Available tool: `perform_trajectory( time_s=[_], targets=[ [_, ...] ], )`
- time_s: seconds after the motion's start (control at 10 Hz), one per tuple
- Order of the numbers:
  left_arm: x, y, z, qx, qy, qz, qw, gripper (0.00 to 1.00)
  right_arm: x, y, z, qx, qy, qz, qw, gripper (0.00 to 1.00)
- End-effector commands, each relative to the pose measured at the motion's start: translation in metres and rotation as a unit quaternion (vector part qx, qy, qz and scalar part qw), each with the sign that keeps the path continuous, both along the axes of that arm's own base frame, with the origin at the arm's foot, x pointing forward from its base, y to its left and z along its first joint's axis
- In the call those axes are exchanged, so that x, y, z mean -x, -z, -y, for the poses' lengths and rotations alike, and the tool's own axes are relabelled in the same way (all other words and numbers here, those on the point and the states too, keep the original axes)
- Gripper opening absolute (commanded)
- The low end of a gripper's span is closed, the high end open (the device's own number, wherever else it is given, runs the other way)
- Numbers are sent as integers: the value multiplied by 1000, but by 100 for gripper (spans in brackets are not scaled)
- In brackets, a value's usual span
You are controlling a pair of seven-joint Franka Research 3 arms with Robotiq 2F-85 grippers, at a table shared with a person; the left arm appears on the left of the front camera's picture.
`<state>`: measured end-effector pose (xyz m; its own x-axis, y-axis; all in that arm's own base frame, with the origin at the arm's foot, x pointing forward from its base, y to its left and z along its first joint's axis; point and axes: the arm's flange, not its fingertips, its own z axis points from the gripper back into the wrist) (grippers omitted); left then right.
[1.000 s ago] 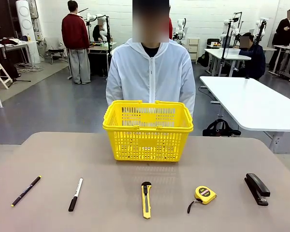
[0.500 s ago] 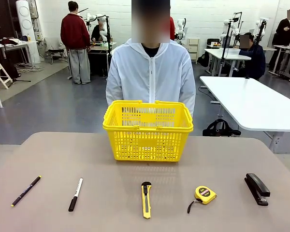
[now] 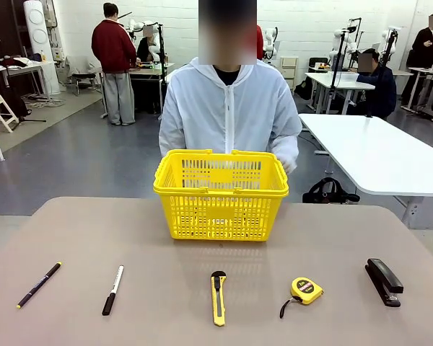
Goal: Place the items the person wants into the basket.
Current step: Pick up the item the person points to and place it in the Market Basket.
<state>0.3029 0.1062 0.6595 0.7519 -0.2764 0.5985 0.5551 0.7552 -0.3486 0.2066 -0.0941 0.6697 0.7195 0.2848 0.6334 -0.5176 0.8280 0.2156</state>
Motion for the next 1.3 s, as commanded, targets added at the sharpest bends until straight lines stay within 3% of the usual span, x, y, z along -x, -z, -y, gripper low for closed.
perform_trajectory(
  time_s=[0.0,1.2],
  targets=[
    [-1,-3,-2,2,7,3,1000,100,-1,0,0,-1,-7,-1,1000,100],
    [-1,-3,-2,2,7,3,1000,100,-1,0,0,-1,-7,-1,1000,100]
  ],
)
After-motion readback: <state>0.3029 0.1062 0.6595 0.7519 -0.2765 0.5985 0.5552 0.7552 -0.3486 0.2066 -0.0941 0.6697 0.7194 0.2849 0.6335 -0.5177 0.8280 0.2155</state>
